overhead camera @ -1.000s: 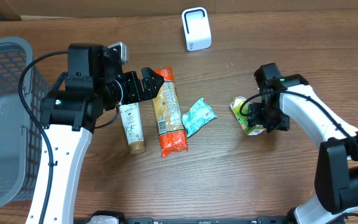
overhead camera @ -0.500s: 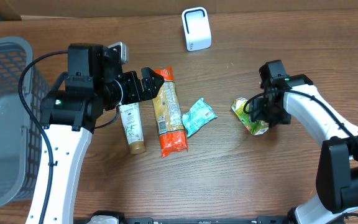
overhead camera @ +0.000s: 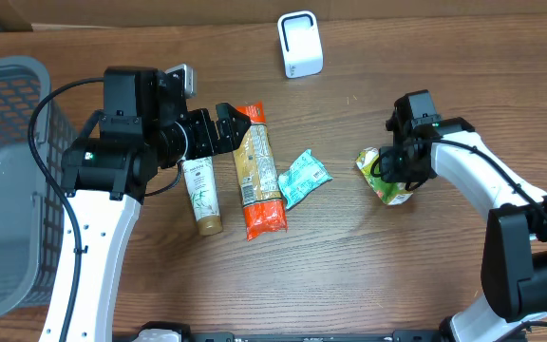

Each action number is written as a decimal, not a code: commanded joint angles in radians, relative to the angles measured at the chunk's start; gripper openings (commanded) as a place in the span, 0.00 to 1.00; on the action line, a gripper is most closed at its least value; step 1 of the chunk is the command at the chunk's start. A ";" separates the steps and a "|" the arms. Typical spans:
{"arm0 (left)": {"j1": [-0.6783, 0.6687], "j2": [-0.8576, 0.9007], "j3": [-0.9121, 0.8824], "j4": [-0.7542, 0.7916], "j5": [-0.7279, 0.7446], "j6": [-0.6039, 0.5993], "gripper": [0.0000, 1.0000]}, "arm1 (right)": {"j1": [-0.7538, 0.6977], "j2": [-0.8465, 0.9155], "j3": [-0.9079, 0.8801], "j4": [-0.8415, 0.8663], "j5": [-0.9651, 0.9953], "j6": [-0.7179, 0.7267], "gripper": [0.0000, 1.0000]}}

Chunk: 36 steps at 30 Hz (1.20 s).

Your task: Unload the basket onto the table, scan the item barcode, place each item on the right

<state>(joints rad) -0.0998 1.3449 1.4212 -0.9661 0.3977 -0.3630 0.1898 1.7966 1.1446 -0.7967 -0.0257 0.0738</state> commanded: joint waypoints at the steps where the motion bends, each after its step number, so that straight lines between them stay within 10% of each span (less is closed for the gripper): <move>1: -0.005 0.009 0.021 -0.002 0.017 0.019 1.00 | -0.004 0.012 -0.019 -0.002 -0.023 0.008 0.08; 10: -0.005 0.009 0.021 -0.002 0.017 0.019 0.99 | 0.000 -0.014 0.192 -0.238 0.000 0.120 0.04; 18: -0.005 0.009 0.021 -0.002 0.017 0.019 1.00 | 0.158 -0.032 0.252 -0.462 0.647 0.606 0.04; 27: -0.005 0.009 0.021 -0.002 0.017 0.019 1.00 | 0.355 0.119 0.144 -0.377 0.886 0.618 0.04; 36: -0.005 0.009 0.021 -0.002 0.017 0.019 1.00 | 0.502 0.183 0.144 -0.292 0.708 0.573 0.05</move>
<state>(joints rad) -0.0998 1.3449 1.4212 -0.9695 0.3977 -0.3626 0.6434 1.9594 1.2808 -1.0946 0.7391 0.6537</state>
